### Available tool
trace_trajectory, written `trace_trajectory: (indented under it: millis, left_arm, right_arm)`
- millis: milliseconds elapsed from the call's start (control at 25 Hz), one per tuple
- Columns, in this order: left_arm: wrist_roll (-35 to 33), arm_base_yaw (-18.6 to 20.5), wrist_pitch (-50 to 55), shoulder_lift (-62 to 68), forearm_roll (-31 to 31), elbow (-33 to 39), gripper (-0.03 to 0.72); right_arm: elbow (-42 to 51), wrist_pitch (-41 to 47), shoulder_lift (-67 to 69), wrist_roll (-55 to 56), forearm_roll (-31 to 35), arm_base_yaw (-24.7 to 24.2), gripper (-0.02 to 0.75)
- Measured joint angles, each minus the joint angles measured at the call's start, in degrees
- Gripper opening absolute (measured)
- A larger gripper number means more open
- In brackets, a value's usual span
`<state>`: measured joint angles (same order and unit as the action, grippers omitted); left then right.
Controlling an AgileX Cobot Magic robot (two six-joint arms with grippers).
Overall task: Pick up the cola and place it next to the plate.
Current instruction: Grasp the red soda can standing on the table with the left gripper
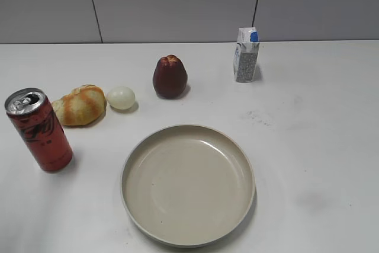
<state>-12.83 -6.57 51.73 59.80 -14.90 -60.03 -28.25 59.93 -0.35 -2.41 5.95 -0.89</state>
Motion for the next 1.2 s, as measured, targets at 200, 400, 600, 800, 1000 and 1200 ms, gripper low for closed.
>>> trace_trajectory:
  millis: [200,400,600,800,1000,1200]
  left_arm:
    - [-0.38,-7.9,7.11,15.35,3.1,-8.45,0.605]
    - [-0.4,-11.12,8.84,25.54,7.44,-9.21,0.605]
    - [-0.4,-11.19,7.06,30.86,8.0,-9.25,0.605]
    - [-0.35,-11.19,7.84,34.92,8.09,-9.31,0.605]
    - [1.22,-11.19,9.18,36.83,8.14,-9.31,0.551]
    - [2.5,-11.19,11.95,36.7,8.14,-9.43,0.515]
  right_arm:
    - [0.0,0.0,0.0,0.0,0.0,0.0,0.533]
    - [0.0,0.0,0.0,0.0,0.0,0.0,0.533]
    - [0.0,0.0,0.0,0.0,0.0,0.0,0.533]
    - [0.0,0.0,0.0,0.0,0.0,0.0,0.533]
    - [0.0,0.0,0.0,0.0,0.0,0.0,0.533]
    - [0.0,0.0,0.0,0.0,0.0,0.0,0.533]
